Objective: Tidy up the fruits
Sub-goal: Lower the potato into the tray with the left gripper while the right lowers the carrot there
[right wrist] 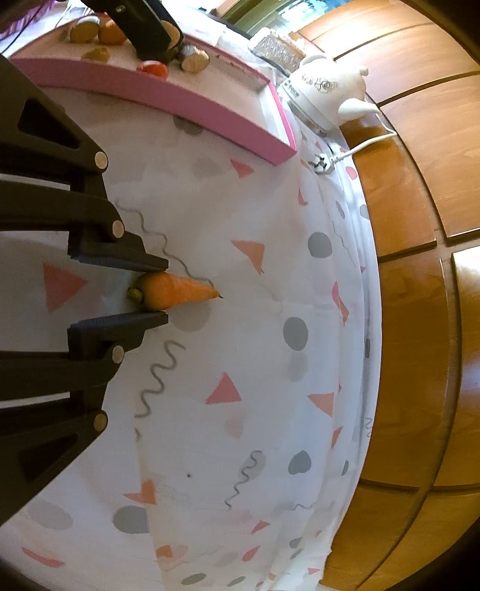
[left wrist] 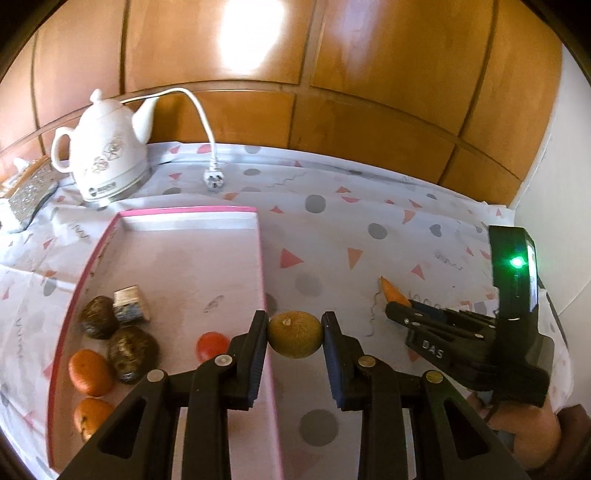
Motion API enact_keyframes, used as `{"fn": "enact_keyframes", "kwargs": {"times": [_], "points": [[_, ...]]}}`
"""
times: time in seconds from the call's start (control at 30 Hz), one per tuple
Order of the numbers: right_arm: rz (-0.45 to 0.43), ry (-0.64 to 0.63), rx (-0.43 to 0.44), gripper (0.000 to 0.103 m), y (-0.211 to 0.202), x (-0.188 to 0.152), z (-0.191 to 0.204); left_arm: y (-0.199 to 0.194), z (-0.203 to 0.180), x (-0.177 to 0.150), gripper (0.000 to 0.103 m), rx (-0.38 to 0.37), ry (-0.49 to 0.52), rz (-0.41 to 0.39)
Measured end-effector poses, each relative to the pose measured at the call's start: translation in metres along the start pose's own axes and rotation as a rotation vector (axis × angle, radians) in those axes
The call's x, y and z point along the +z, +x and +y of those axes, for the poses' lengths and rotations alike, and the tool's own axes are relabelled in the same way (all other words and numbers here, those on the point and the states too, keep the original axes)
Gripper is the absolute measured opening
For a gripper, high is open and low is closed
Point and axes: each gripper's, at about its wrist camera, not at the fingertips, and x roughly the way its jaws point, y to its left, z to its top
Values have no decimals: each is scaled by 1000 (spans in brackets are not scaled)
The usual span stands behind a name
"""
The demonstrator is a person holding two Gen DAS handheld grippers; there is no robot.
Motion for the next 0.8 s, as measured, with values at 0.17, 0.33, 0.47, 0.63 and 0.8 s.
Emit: {"fn": "enact_keyframes", "kwargs": {"times": [0.17, 0.33, 0.47, 0.63, 0.8], "points": [[-11, -15, 54, 21, -9, -1, 20, -9, 19, -7, 29, 24, -30, -14], [-37, -66, 125, 21, -20, 10, 52, -15, 39, -14, 30, 61, -62, -20], [-50, -114, 180, 21, -27, 20, 82, -20, 53, -20, 30, 92, -83, -27], [-51, -179, 222, 21, -27, 29, 119, -24, 66, -24, 30, 128, -111, -34], [-52, -236, 239, 21, -23, 34, 147, -27, 76, -26, 30, 139, -136, -39]]}}
